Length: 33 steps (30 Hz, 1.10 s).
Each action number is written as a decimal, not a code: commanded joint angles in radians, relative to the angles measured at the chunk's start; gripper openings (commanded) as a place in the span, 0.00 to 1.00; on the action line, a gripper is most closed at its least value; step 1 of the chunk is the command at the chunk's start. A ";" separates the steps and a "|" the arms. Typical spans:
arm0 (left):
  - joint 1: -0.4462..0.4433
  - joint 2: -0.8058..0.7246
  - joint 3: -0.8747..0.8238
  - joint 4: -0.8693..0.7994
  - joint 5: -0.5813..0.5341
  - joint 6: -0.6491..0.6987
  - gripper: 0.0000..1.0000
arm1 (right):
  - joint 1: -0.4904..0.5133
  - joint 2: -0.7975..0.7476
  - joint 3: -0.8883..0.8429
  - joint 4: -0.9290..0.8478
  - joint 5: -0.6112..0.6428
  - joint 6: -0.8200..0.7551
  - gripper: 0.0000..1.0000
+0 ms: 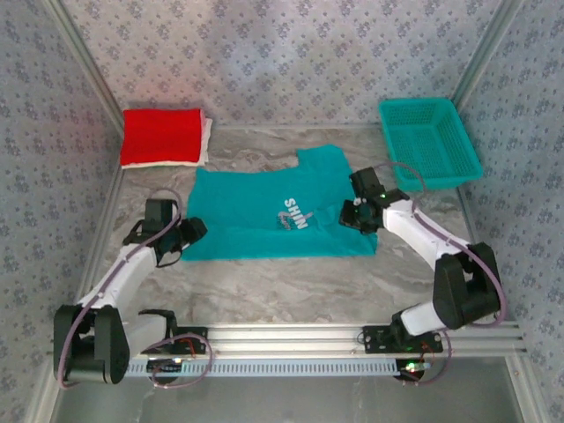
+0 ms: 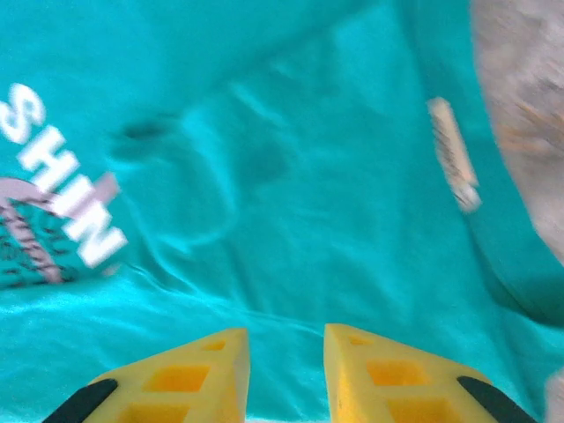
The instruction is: Fold and stack the t-shirts
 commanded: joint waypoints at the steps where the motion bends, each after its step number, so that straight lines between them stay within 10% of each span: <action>1: -0.008 0.098 0.046 0.031 -0.003 0.032 0.45 | 0.030 0.109 0.069 0.039 -0.016 0.004 0.30; 20: -0.046 0.345 0.099 0.155 0.017 0.038 0.44 | 0.032 0.529 0.334 0.212 -0.230 0.011 0.28; 33: -0.047 0.290 0.112 0.137 -0.018 0.042 0.45 | 0.010 0.279 0.240 0.277 -0.210 -0.068 0.33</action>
